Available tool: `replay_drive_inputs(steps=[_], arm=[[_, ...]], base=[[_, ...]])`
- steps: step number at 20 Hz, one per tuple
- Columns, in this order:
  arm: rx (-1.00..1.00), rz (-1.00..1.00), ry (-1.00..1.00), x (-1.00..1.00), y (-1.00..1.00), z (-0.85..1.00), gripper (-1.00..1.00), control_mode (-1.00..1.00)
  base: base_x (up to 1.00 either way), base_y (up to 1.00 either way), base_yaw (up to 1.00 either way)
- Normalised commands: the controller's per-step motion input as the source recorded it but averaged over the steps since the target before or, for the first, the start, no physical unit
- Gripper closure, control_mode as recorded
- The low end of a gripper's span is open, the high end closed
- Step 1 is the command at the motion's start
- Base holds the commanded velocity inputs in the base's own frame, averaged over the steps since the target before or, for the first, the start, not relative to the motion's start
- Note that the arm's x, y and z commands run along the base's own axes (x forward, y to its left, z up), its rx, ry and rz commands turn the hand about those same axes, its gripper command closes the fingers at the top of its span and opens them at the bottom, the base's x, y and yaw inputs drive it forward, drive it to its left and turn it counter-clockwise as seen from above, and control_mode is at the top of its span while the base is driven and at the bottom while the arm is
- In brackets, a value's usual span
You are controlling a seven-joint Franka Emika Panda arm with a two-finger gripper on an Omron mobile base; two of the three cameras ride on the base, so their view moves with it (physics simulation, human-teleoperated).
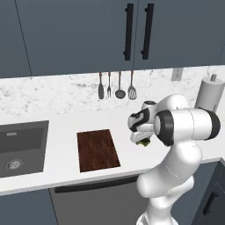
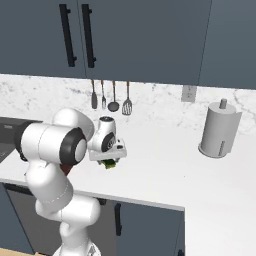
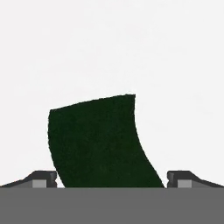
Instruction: Pick up the sponge from the counter and clean the cutting board by briefly scrubbing or pressing down on the cutting board. Once finished, release the sponge.
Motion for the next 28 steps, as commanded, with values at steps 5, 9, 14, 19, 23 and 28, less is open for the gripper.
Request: replay_drive_inputs(steps=[5,9,14,19,23,28], arm=[[0.0,0.0,0.0,0.07,0.0,-0.08,-1.0,-1.0],[0.0,0.0,0.0,0.0,0.0,0.0,-1.0,-1.0],[0.0,0.0,0.0,0.0,0.0,0.0,-1.0,-1.0],[0.0,0.0,0.0,0.0,0.0,0.0,1.0,-1.0],[0.0,0.0,0.0,0.0,0.0,0.0,1.0,-1.0],[0.0,0.0,0.0,0.0,0.0,0.0,1.0,-1.0]], base=[[0.0,0.0,0.0],[0.0,0.0,0.0],[0.0,0.0,0.0],[0.0,0.0,0.0],[0.0,0.0,0.0],[0.0,0.0,0.0]])
